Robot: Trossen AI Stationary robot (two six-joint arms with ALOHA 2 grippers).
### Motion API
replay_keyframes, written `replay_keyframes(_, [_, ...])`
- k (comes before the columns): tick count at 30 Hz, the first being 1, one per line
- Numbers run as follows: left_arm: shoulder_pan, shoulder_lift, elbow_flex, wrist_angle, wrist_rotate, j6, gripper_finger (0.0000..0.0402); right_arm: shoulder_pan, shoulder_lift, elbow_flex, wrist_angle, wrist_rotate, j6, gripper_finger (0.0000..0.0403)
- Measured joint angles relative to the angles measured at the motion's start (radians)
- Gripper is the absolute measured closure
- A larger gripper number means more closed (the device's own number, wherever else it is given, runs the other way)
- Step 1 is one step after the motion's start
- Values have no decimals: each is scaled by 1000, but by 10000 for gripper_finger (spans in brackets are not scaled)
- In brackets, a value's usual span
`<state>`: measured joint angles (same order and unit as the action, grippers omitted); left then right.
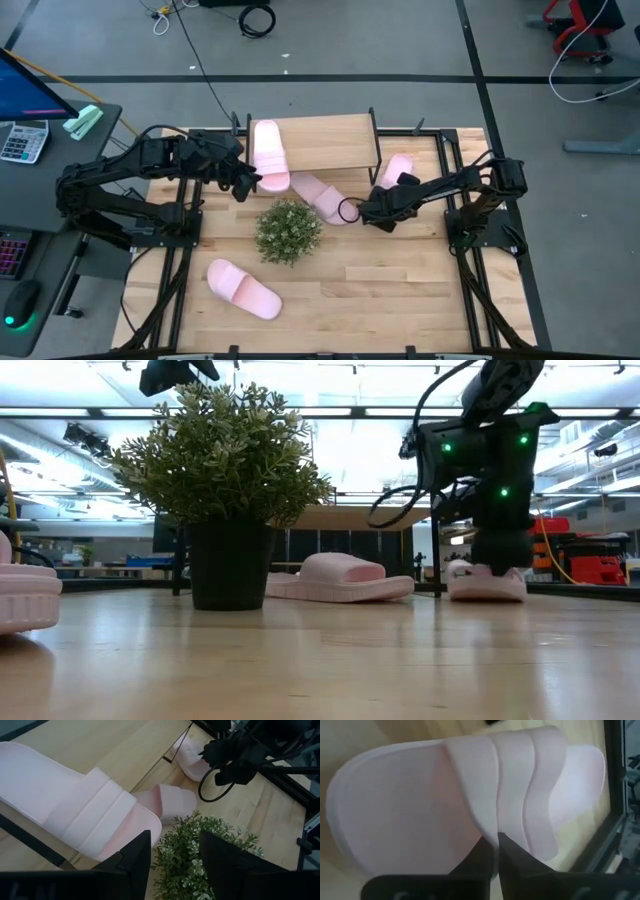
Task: Pick and place slides into the shelf
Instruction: Put the pink slide on the shelf
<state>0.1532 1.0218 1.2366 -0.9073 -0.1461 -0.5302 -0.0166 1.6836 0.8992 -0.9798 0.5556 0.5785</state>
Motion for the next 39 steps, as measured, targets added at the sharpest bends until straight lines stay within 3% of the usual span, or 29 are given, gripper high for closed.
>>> replay_keyframes(19, [0,0,0,2,-8,18,229,45,-427,29,-430,-48,245,395])
replay_keyframes(26, [0,0,0,6,-9,19,230,81,-511,123,-594,52,310,395])
replay_keyframes(39, [0,0,0,21,-34,20,228,10,-412,490,-591,324,13,395])
